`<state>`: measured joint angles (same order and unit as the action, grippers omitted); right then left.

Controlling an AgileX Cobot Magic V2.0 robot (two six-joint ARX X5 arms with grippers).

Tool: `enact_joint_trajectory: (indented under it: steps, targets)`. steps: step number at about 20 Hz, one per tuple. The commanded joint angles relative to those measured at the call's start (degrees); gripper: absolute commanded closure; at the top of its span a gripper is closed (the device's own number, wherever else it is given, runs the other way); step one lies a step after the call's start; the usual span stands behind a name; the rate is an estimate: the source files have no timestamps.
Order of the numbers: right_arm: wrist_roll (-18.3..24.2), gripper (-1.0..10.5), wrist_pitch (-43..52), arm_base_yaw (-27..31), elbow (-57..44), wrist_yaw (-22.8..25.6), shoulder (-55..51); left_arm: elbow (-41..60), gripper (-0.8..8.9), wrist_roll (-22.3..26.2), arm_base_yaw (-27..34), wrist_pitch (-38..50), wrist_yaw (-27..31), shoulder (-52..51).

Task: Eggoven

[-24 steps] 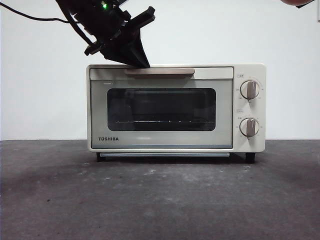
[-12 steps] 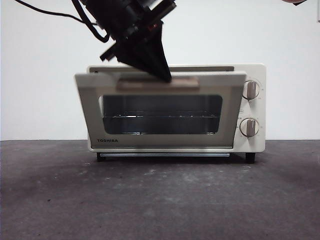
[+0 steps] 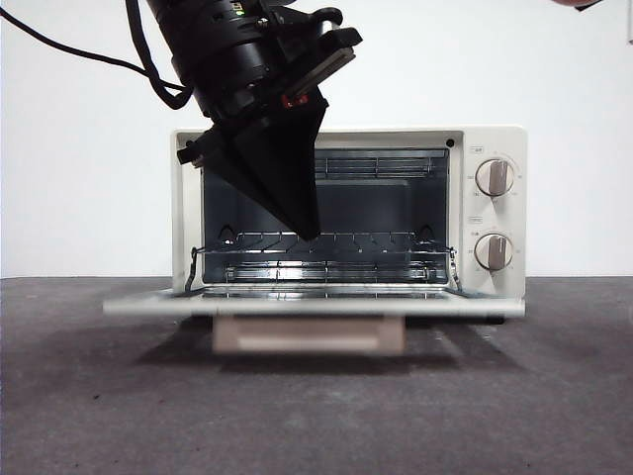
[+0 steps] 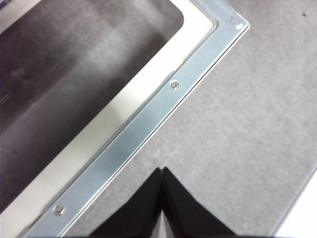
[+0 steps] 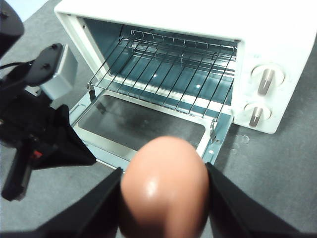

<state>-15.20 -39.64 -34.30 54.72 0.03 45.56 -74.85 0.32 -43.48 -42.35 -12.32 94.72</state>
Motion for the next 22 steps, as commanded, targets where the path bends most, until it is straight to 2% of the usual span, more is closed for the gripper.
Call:
enact_joint_trajectory:
  steps: [1,6,10,12,17,20,22]
  targets:
    - [0.6,9.4,0.8,-0.4,0.9,0.0,2.6,-0.7,8.06,-0.7,-0.2,0.8,-0.1,-2.6]
    - [0.1,9.4,9.3,-0.3,0.9,-3.4,11.7,-0.7,8.06,-1.4,4.1,2.1,-0.1,-13.6]
    - [-0.7,9.4,20.7,-0.3,0.9,-4.3,21.9,1.2,8.06,-1.4,10.9,1.0,-0.1,-24.3]
    - [-0.9,9.4,26.8,-0.2,0.9,-4.3,27.4,4.4,8.07,-1.4,14.2,-0.1,-0.1,-30.1]
    - [-0.7,9.4,34.8,3.5,0.9,-4.1,38.5,15.6,8.07,-2.0,20.7,0.0,-0.4,-43.2]
    - [-0.7,9.4,38.6,5.9,0.9,-4.2,42.2,21.1,8.07,-3.2,22.7,0.2,-4.7,-49.2]
    - [-0.7,9.4,40.7,6.8,0.9,-4.6,44.1,23.0,8.07,-4.3,23.2,0.2,-4.9,-51.6]
